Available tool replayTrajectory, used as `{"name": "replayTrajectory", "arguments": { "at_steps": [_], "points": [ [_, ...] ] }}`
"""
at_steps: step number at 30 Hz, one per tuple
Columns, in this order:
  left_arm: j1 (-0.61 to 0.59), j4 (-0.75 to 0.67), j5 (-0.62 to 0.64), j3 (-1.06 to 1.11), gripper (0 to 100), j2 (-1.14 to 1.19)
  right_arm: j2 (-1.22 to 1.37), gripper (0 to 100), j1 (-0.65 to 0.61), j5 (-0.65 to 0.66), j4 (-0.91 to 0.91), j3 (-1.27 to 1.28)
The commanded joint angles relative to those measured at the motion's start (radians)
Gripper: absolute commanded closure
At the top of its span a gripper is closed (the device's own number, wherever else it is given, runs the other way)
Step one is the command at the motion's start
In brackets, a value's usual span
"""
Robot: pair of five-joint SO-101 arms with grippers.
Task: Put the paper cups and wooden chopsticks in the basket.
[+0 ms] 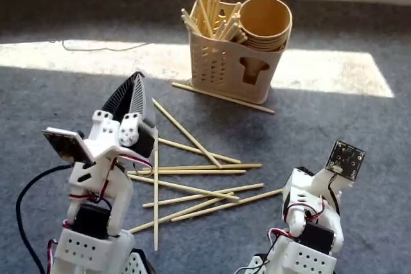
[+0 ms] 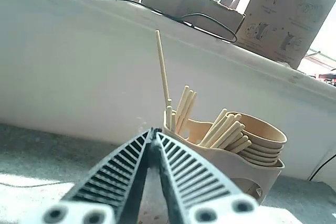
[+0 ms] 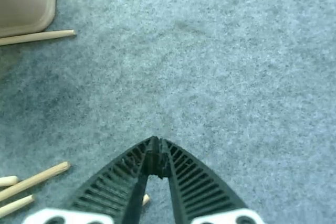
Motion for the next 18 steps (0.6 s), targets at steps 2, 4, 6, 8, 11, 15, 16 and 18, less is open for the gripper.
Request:
{"name": "replayTrajectory", "arguments": {
  "at_steps": [2, 4, 6, 8, 11, 15, 16, 18],
  "points": [
    [0.001, 0.038, -0.005, 0.105, 99, -0.202, -0.005, 99.3, 0.004, -0.006, 0.008, 0.096],
    [0.001, 0.078, -0.006, 0.091, 99, -0.216, -0.005, 99.3, 0.004, -0.006, 0.008, 0.096],
    [0.001, 0.100, -0.006, 0.076, 99, -0.197, -0.005, 99.3, 0.004, -0.006, 0.008, 0.096],
    [0.001, 0.121, -0.006, 0.074, 99, -0.189, -0.005, 99.3, 0.004, -0.006, 0.010, 0.096],
    [0.001, 0.157, -0.006, 0.074, 99, -0.189, -0.005, 99.3, 0.004, -0.006, 0.012, 0.096],
    [0.001, 0.178, -0.006, 0.084, 99, -0.189, -0.005, 99.3, 0.004, -0.006, 0.012, 0.096],
    [-0.001, 0.178, -0.006, 0.085, 99, -0.189, -0.005, 99.3, 0.004, -0.006, 0.012, 0.096],
    [-0.019, 0.178, -0.006, 0.094, 99, -0.189, -0.005, 99.3, 0.004, -0.005, 0.007, 0.096]
  ]
}}
